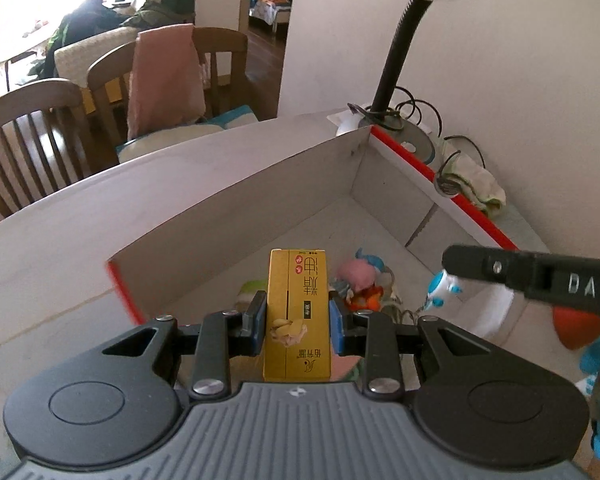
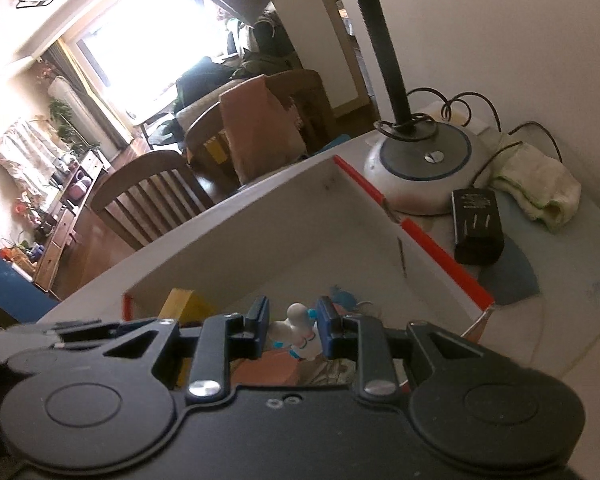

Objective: Organize rigid objects
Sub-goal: 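Carry the yellow box and bunny keychain together toward the red box, then lower both items into the red box and open both grippers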

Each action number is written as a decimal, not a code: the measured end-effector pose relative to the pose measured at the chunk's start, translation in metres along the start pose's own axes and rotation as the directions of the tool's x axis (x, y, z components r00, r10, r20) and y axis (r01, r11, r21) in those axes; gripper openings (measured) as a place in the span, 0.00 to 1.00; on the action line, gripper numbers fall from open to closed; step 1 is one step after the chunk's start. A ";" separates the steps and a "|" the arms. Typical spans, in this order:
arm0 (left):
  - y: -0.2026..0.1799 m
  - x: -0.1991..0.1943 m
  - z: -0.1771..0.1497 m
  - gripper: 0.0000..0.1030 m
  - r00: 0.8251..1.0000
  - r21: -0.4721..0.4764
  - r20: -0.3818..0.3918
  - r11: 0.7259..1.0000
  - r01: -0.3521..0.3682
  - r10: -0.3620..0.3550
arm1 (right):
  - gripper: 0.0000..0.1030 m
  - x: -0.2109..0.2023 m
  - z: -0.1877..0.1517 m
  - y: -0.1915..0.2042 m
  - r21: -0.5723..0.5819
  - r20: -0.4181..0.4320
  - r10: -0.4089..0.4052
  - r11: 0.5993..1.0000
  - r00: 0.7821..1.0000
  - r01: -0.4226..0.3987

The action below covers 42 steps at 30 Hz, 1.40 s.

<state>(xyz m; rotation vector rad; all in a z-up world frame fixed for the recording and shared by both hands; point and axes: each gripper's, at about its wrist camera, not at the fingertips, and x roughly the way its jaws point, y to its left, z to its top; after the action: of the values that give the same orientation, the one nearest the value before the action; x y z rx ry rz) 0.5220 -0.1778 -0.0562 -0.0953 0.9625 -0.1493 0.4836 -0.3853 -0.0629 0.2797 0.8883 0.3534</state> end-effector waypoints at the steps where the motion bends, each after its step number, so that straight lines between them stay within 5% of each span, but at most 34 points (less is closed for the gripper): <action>1: -0.002 0.007 0.003 0.29 1.000 0.003 -0.006 1.000 0.002 -0.002 | 0.24 0.001 0.000 -0.001 -0.009 0.004 -0.006 1.000 1.000 0.006; 21: -0.019 0.096 0.020 0.29 0.985 0.047 -0.169 0.999 -0.002 0.010 | 0.24 0.024 -0.035 0.015 -0.204 -0.076 -0.039 0.979 0.996 0.023; 30: -0.014 0.098 0.019 0.29 0.979 0.028 -0.203 0.999 -0.020 0.025 | 0.25 0.022 -0.034 0.015 -0.190 -0.101 -0.024 0.982 0.995 0.005; 42: -0.016 0.057 0.013 0.29 0.991 0.034 -0.137 0.999 -0.002 0.007 | 0.29 0.016 -0.032 0.015 -0.168 -0.115 -0.025 0.986 0.993 0.005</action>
<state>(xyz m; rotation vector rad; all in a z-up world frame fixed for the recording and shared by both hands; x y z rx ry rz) 0.5636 -0.2032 -0.0925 -0.0525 1.0970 -0.1695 0.4643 -0.3617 -0.0878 0.0974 0.9691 0.4317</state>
